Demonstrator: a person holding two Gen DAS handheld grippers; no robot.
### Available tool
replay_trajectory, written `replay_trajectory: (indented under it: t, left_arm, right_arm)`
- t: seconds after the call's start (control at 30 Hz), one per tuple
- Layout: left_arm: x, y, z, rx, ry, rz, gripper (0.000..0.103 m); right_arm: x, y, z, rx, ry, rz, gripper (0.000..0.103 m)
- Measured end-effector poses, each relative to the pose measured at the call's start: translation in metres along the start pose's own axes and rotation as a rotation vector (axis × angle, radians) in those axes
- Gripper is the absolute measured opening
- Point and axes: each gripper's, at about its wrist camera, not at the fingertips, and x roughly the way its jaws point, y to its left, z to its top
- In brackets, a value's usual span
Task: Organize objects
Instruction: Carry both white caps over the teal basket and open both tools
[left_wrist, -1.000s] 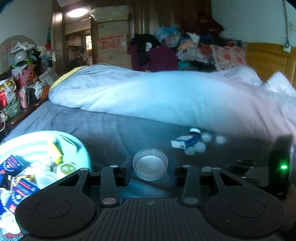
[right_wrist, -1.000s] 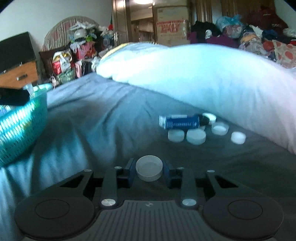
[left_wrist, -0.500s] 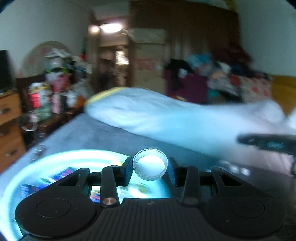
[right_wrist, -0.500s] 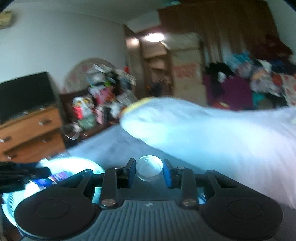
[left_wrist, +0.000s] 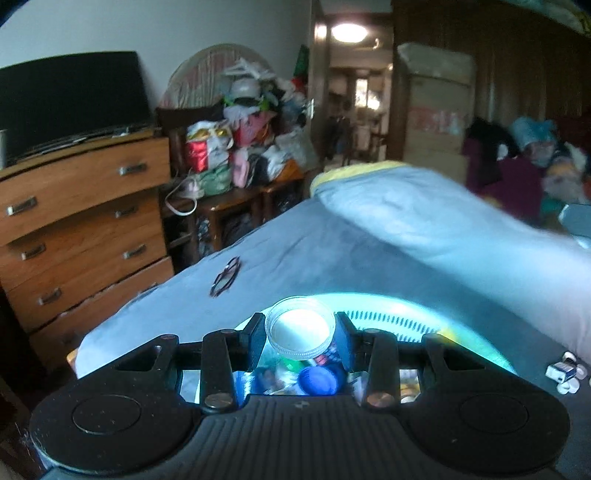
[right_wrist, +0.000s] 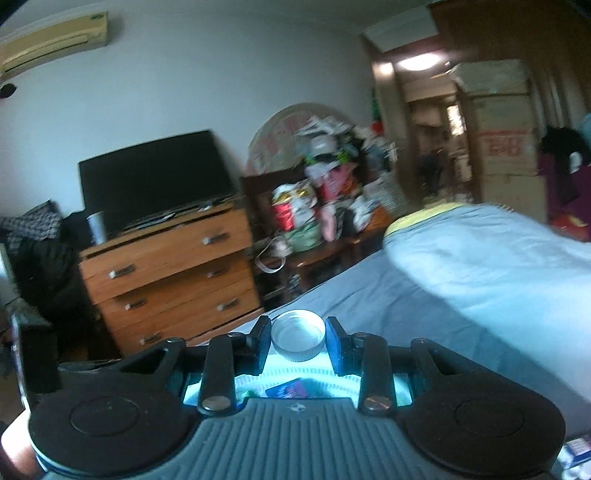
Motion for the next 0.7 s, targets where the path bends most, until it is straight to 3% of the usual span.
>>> replay_trajectory:
  t: [0.3,0.7]
  left_arm:
    - [0.006,0.009,-0.002,-0.004,0.009,-0.022,0.04]
    - [0.013,0.005,-0.005,0.001,0.012,-0.036,0.04]
  right_arm:
    - [0.02,0.036,-0.01,-0.029,0.073,0.021,0.034]
    - [0.029,0.031,-0.012,-0.03,0.084,0.016,0.034]
